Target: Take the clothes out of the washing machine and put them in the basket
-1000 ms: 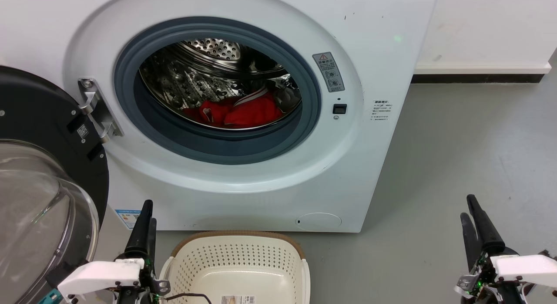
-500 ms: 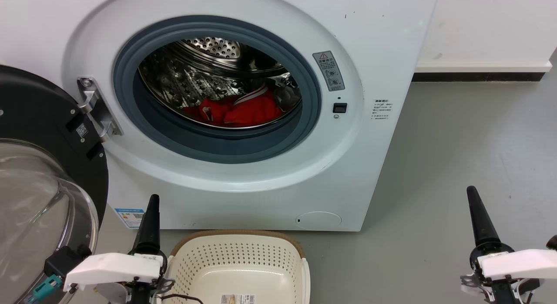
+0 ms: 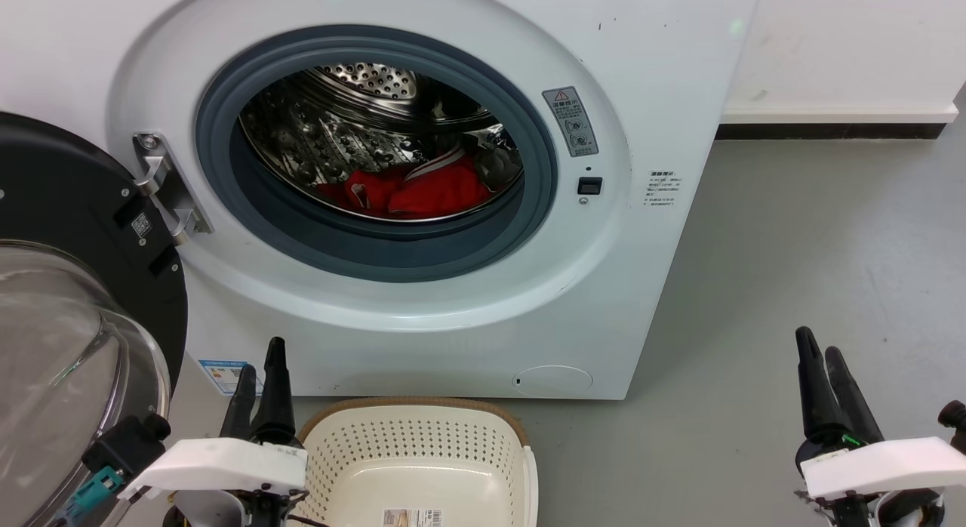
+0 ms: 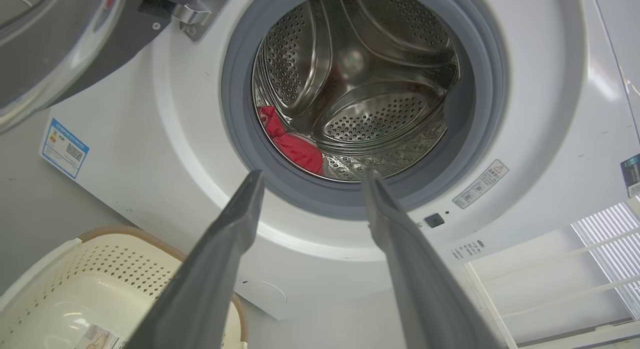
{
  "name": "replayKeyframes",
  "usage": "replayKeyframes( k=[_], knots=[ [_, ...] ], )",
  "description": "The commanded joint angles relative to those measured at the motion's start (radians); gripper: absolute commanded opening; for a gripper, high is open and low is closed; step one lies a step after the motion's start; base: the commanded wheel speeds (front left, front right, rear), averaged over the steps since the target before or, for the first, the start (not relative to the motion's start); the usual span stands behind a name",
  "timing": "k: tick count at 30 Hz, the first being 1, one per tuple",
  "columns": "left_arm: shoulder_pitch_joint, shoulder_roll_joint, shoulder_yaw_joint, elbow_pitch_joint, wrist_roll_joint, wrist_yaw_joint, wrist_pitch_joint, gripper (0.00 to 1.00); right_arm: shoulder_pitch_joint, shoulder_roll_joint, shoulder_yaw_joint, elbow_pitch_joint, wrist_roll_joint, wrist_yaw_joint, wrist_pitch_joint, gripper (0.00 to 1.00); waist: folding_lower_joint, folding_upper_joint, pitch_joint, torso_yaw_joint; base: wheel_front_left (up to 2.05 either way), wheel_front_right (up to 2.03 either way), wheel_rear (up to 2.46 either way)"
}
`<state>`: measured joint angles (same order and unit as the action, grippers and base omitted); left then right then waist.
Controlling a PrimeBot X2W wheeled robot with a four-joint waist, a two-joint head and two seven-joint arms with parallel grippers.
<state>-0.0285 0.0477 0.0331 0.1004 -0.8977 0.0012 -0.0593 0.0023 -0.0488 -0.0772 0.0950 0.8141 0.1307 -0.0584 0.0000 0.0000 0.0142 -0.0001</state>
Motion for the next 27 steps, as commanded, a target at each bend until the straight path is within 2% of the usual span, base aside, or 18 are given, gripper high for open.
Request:
replayKeyframes(
  k=[1, 15, 27],
  knots=[
    [-0.006, 0.002, -0.005, -0.021, 0.035, 0.005, -0.011, 1.00, -0.006, -0.003, 0.002, -0.024, -0.038, 0.000, -0.010, 1.00, 0.0000, 0.0000, 0.000, 0.000, 0.00, 0.00, 0.00],
    [0.014, 0.002, -0.018, -0.041, 0.224, 0.022, -0.055, 1.00, 0.019, -0.003, 0.012, -0.071, -0.249, 0.000, -0.055, 1.00, 0.0000, 0.0000, 0.002, -0.001, 0.00, 0.00, 0.00],
    [0.033, 0.003, -0.027, -0.060, 0.357, 0.021, -0.089, 1.00, 0.042, -0.003, 0.018, -0.104, -0.407, 0.000, -0.088, 1.00, 0.0000, 0.0000, 0.003, 0.000, 0.00, 0.00, 0.00]
  ],
)
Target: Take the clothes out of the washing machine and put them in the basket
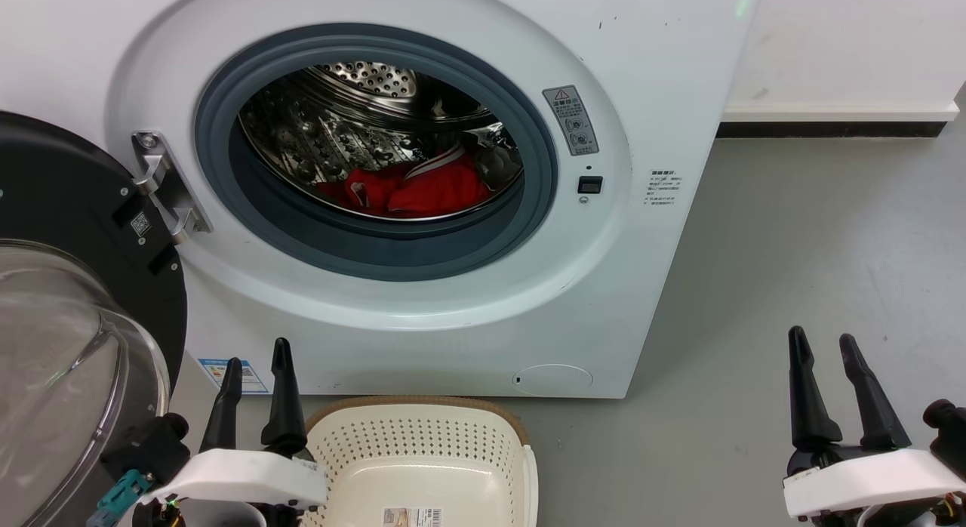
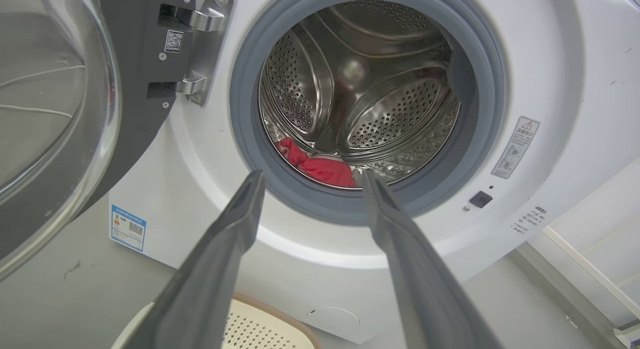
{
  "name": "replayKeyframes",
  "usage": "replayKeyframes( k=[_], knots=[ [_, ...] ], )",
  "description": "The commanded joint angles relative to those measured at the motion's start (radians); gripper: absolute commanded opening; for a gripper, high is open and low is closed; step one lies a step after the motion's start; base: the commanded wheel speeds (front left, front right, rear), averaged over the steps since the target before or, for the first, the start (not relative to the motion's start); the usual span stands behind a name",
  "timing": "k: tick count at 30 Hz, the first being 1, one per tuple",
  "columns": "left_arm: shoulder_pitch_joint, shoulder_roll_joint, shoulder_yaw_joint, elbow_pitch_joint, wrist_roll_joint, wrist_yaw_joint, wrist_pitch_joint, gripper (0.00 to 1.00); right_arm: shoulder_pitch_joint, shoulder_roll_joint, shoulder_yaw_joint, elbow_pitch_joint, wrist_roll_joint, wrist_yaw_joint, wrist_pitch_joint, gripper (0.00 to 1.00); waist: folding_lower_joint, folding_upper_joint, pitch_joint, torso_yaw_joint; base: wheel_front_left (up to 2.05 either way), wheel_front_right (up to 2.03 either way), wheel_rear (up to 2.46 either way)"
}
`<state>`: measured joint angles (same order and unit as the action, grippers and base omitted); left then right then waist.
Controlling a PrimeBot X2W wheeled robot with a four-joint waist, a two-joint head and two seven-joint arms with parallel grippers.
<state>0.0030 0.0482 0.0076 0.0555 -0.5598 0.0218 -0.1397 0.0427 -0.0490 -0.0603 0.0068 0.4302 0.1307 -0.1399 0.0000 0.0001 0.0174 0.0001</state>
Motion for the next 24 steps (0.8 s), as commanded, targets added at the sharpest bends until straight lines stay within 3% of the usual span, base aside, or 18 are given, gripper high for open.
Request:
replayKeyframes(
  k=[1, 24],
  knots=[
    [0.003, 0.002, -0.002, -0.016, 0.029, 0.001, -0.010, 1.00, 0.004, -0.003, 0.001, -0.017, -0.035, 0.000, -0.010, 1.00, 0.0000, -0.0001, 0.000, 0.000, 0.00, 0.00, 0.00],
    [0.028, 0.002, -0.018, -0.019, 0.247, 0.022, -0.066, 1.00, 0.041, -0.002, 0.008, -0.052, -0.278, 0.000, -0.065, 1.00, 0.0000, -0.0001, 0.005, 0.001, 0.00, 0.00, 0.00]
  ],
)
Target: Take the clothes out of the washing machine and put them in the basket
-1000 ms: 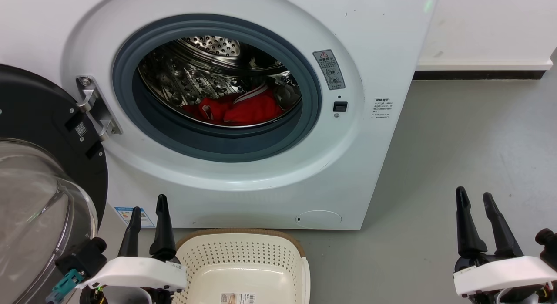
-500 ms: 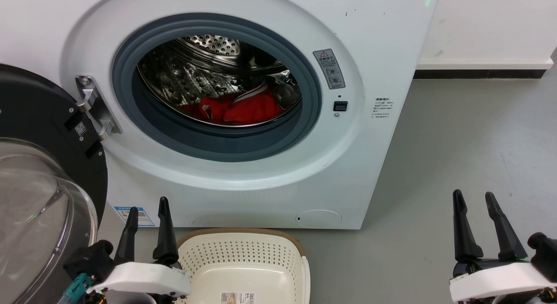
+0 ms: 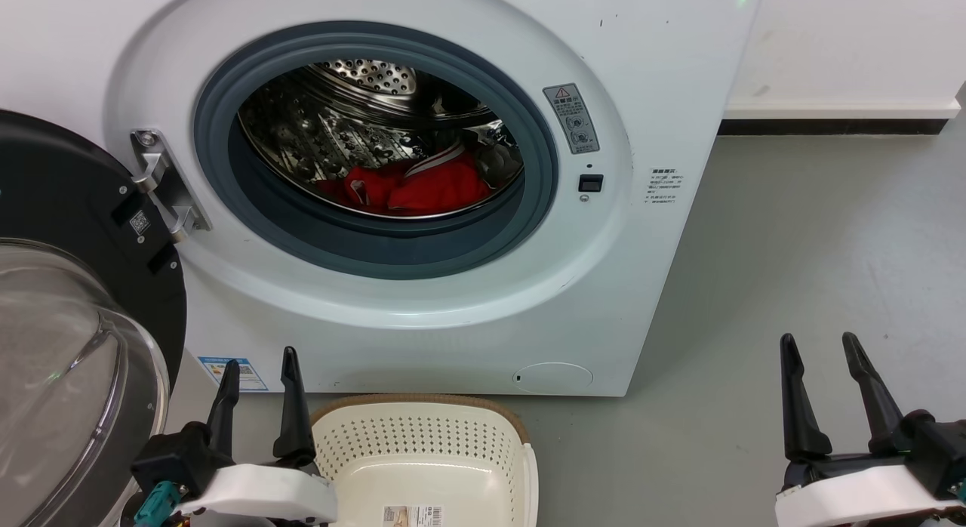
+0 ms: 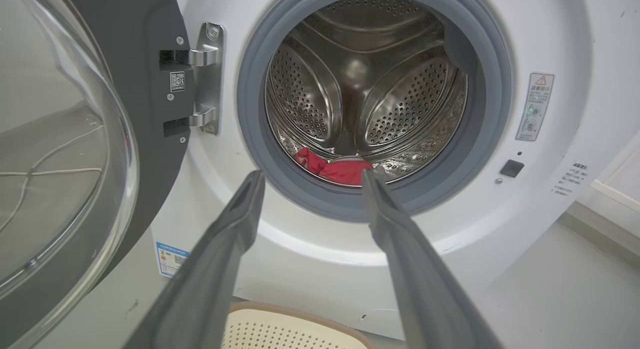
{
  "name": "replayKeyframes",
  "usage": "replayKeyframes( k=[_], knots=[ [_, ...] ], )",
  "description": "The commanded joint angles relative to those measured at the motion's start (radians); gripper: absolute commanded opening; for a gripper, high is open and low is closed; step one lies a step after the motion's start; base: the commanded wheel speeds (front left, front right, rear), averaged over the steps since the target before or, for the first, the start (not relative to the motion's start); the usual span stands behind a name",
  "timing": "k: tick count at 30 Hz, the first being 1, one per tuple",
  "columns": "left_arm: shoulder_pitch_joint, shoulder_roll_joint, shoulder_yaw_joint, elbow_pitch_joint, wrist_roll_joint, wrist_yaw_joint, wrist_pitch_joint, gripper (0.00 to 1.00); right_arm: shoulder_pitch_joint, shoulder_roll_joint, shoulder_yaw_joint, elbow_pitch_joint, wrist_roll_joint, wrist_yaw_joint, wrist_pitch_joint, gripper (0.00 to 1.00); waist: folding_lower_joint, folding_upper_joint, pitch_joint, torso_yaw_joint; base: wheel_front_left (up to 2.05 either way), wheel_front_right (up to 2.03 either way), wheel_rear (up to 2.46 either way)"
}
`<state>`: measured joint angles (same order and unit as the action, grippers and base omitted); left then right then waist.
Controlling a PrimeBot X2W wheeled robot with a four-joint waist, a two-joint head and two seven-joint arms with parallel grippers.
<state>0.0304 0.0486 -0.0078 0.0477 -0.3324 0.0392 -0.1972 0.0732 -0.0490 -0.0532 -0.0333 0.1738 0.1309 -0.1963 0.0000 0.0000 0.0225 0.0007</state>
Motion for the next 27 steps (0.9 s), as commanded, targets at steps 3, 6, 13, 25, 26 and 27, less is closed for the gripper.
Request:
replayKeyframes(
  k=[3, 6, 13, 25, 26, 27],
  knots=[
    [0.005, 0.002, -0.005, -0.012, 0.044, 0.007, -0.014, 1.00, 0.012, -0.002, 0.002, -0.016, -0.047, 0.000, -0.015, 1.00, 0.0000, 0.0000, 0.000, 0.000, 0.00, 0.00, 0.00],
    [0.010, 0.002, -0.007, -0.011, 0.068, 0.011, -0.021, 1.00, 0.018, -0.002, 0.002, -0.019, -0.073, 0.000, -0.021, 1.00, 0.0000, 0.0000, 0.000, 0.000, 0.00, 0.00, 0.00],
    [0.019, 0.002, -0.011, -0.003, 0.119, 0.016, -0.035, 1.00, 0.030, -0.002, 0.006, -0.023, -0.123, 0.000, -0.035, 1.00, 0.0000, 0.0000, -0.001, 0.001, 0.00, 0.00, 0.00],
    [0.029, 0.002, -0.014, 0.005, 0.189, 0.023, -0.055, 1.00, 0.044, -0.002, 0.006, -0.025, -0.189, 0.000, -0.055, 1.00, 0.0000, 0.0000, -0.001, 0.001, 0.00, 0.00, 0.00],
    [0.030, 0.002, -0.015, 0.005, 0.195, 0.023, -0.057, 1.00, 0.045, -0.002, 0.006, -0.024, -0.194, 0.000, -0.058, 1.00, 0.0000, 0.0000, -0.001, 0.001, 0.00, 0.00, 0.00],
    [0.031, 0.002, -0.015, 0.005, 0.201, 0.024, -0.058, 1.00, 0.046, -0.002, 0.005, -0.023, -0.199, 0.000, -0.061, 1.00, 0.0000, 0.0000, -0.001, 0.001, 0.00, 0.00, 0.00]
  ],
)
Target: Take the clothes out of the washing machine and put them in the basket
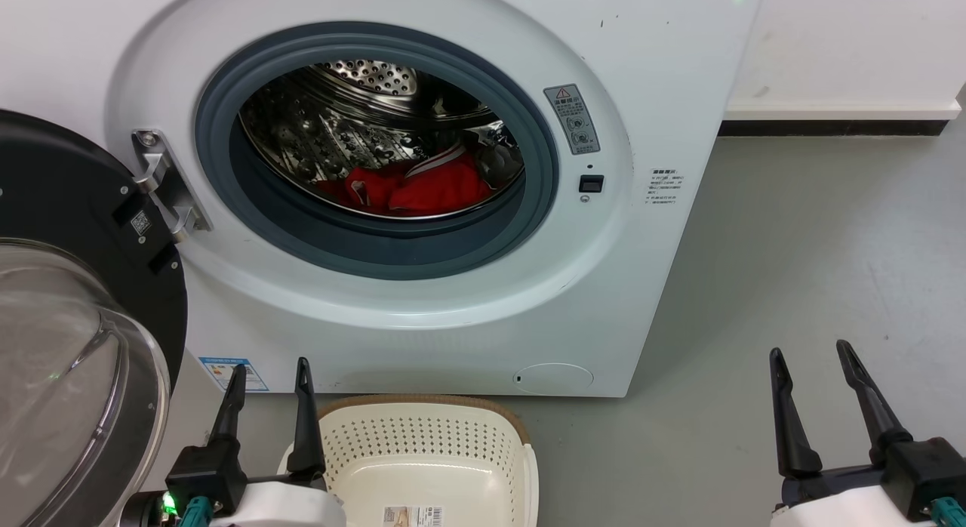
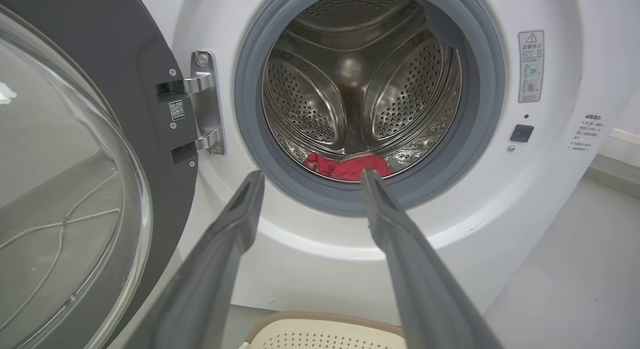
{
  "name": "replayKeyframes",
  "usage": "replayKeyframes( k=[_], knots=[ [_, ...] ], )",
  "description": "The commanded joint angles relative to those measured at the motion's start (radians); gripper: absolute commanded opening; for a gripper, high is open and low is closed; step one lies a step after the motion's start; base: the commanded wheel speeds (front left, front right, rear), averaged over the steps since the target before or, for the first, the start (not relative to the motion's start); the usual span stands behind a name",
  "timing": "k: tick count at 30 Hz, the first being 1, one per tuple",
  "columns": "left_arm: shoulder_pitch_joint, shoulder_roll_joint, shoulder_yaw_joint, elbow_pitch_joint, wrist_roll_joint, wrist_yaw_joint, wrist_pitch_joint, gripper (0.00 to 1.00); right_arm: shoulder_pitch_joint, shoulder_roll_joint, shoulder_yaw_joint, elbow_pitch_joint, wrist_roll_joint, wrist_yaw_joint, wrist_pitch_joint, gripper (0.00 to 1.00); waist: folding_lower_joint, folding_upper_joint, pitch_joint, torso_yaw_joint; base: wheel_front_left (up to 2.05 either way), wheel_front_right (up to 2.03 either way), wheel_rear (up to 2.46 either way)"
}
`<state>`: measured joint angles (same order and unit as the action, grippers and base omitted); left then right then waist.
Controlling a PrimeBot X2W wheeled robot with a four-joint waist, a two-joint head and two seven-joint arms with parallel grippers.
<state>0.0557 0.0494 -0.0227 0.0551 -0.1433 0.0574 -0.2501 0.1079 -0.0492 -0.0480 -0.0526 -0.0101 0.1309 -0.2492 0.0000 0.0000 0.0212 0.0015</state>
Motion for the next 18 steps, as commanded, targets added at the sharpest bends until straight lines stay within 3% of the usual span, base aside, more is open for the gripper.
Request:
replayKeyframes(
  k=[1, 18],
  knots=[
    [0.006, 0.001, -0.001, -0.002, 0.018, 0.006, -0.008, 1.00, 0.014, -0.002, 0.000, -0.002, -0.018, 0.000, -0.009, 1.00, 0.0000, 0.0000, 0.000, 0.000, 0.00, 0.00, 0.00],
    [0.014, 0.001, -0.002, 0.022, 0.030, -0.003, -0.016, 1.00, 0.023, -0.002, 0.000, 0.031, 0.017, 0.000, -0.017, 1.00, 0.0000, 0.0000, -0.002, 0.004, 0.00, 0.00, 0.00]
  ],
)
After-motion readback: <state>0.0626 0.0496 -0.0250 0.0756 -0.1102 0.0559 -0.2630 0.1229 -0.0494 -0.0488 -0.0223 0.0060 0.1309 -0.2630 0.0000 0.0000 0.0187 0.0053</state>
